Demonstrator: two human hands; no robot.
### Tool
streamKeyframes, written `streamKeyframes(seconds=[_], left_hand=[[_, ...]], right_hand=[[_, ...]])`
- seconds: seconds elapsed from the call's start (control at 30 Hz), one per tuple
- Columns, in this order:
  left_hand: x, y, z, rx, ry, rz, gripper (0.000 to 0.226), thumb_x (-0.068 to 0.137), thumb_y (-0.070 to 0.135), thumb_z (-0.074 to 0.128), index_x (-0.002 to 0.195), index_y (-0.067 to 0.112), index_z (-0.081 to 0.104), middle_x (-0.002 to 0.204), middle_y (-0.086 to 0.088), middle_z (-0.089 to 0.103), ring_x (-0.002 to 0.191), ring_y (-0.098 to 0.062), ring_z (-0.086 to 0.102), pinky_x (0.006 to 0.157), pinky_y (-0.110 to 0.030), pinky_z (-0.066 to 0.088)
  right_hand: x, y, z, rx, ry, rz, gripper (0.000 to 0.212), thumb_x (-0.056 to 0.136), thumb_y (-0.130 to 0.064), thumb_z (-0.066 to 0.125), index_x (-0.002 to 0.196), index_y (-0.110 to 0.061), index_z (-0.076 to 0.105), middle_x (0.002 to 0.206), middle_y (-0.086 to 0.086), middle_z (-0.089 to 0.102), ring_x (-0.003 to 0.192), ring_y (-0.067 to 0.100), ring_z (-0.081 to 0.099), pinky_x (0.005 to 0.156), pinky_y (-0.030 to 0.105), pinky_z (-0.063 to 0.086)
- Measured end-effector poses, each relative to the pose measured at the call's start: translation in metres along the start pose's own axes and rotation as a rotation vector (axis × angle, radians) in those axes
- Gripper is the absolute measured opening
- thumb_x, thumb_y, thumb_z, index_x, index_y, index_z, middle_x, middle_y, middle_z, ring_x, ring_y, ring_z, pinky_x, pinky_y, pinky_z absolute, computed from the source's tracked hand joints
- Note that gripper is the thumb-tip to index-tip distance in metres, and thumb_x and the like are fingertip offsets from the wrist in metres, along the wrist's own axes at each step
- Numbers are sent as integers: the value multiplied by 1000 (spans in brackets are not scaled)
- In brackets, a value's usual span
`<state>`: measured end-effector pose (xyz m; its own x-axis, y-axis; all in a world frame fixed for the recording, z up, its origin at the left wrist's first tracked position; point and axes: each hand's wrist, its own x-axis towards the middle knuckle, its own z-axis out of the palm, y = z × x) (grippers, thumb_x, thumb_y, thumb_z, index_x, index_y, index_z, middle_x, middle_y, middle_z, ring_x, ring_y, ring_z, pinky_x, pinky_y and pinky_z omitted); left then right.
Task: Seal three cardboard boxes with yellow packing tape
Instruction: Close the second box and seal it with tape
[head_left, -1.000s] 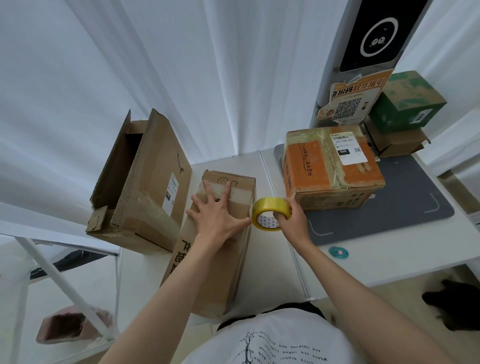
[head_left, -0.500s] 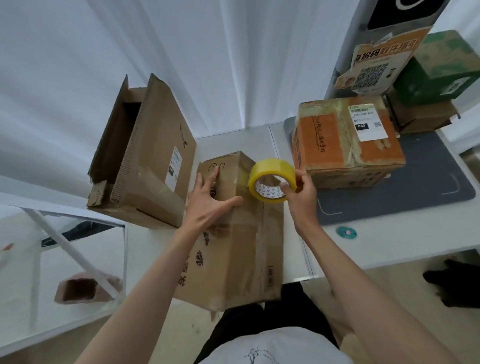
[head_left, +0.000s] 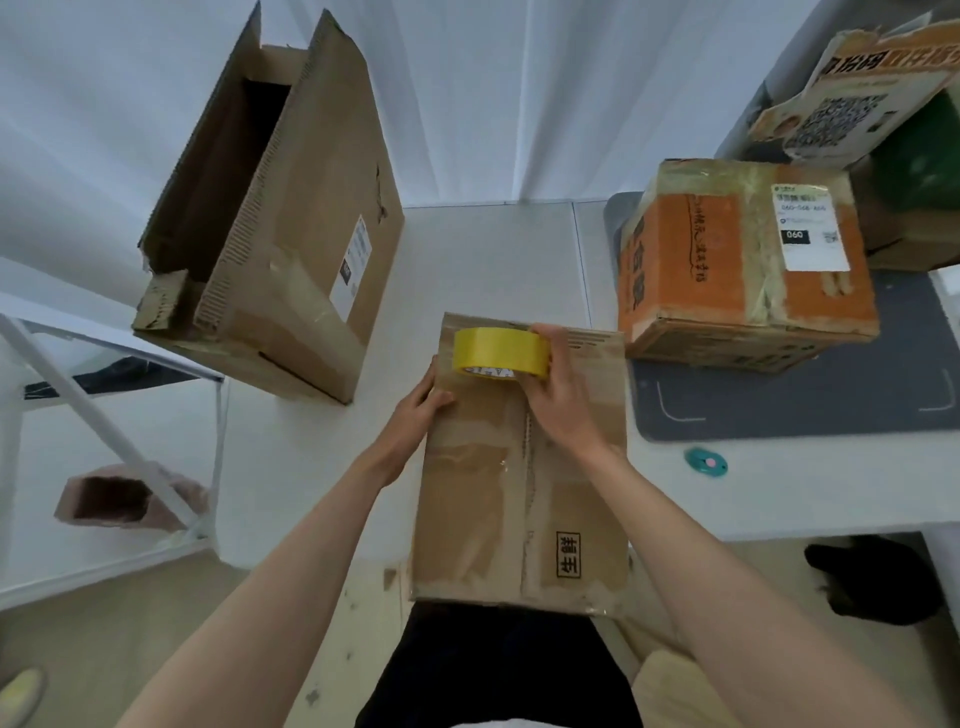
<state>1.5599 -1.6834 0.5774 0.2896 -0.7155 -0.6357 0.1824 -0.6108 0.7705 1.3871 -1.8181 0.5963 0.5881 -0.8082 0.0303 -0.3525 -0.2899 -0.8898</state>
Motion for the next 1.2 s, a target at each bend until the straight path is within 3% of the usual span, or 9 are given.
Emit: streamKeyframes(seconds=[0.17, 0.3, 0.43, 0.53, 0.63, 0.77, 0.97, 1.1, 1.2], left_hand=[[-4, 5, 11, 38, 85, 143, 96, 87, 49, 76, 158, 51, 10, 153, 23, 43, 134, -2, 51, 106, -31, 49], [-2, 8, 17, 87, 120, 260, 94, 93, 40, 71, 157, 52, 3, 149, 38, 33, 139, -1, 44, 111, -32, 45], [2, -1, 13, 87, 117, 314, 84, 96, 39, 68, 156, 56, 11, 162, 20, 30, 145, -6, 38, 117, -45, 40], [4, -2, 12, 77, 119, 319, 82, 95, 40, 68, 154, 58, 15, 160, 23, 32, 145, -6, 38, 116, -47, 40], [3, -3, 12, 90, 116, 334, 82, 97, 35, 67, 156, 56, 14, 160, 30, 27, 146, 1, 33, 119, -43, 36], [2, -3, 12, 93, 110, 330, 83, 99, 29, 66, 158, 50, 13, 150, 47, 20, 140, 19, 26, 123, -34, 30], [0, 0, 14, 67, 94, 341, 81, 98, 35, 66, 154, 60, 12, 150, 47, 20, 147, -1, 30, 118, -45, 39], [0, -1, 14, 56, 94, 348, 81, 97, 37, 66, 152, 63, 13, 162, 29, 21, 147, -7, 33, 116, -48, 41], [0, 0, 14, 60, 87, 335, 81, 98, 35, 66, 153, 60, 13, 158, 36, 21, 146, 1, 32, 118, -42, 39]], right_hand=[[0, 6, 17, 30, 98, 66, 42, 94, -17, 70, 123, -29, 41, 111, -7, 56, 94, 11, 54, 75, 26, 42], [-2, 8, 24, 44, 146, 138, 40, 92, -23, 73, 121, -23, 45, 105, -9, 58, 91, 10, 57, 72, 20, 44], [-3, 7, 30, 32, 175, 121, 34, 96, -19, 67, 122, -17, 46, 104, -6, 57, 89, 11, 54, 71, 23, 42], [-4, 4, 28, 19, 175, 85, 33, 94, -10, 63, 122, -16, 47, 105, -3, 57, 91, 15, 54, 74, 28, 41], [-3, -2, 16, -52, 179, 22, 41, 87, 3, 58, 125, -13, 52, 110, -2, 56, 97, 12, 51, 81, 19, 39], [-7, 7, -32, -182, 455, 20, 45, 78, 11, 51, 118, -8, 60, 116, 10, 56, 106, 13, 51, 91, 15, 38], [-27, 37, -93, -259, 708, 48, 29, 85, 6, 46, 111, 1, 58, 109, 18, 57, 101, 27, 56, 86, 31, 46], [-30, 44, -93, -260, 682, 41, 28, 89, 3, 46, 114, 2, 58, 110, 16, 60, 102, 23, 56, 86, 17, 42], [-26, 47, -95, -298, 691, 27, 35, 82, 9, 42, 112, 3, 58, 108, 20, 56, 100, 21, 53, 86, 10, 36]])
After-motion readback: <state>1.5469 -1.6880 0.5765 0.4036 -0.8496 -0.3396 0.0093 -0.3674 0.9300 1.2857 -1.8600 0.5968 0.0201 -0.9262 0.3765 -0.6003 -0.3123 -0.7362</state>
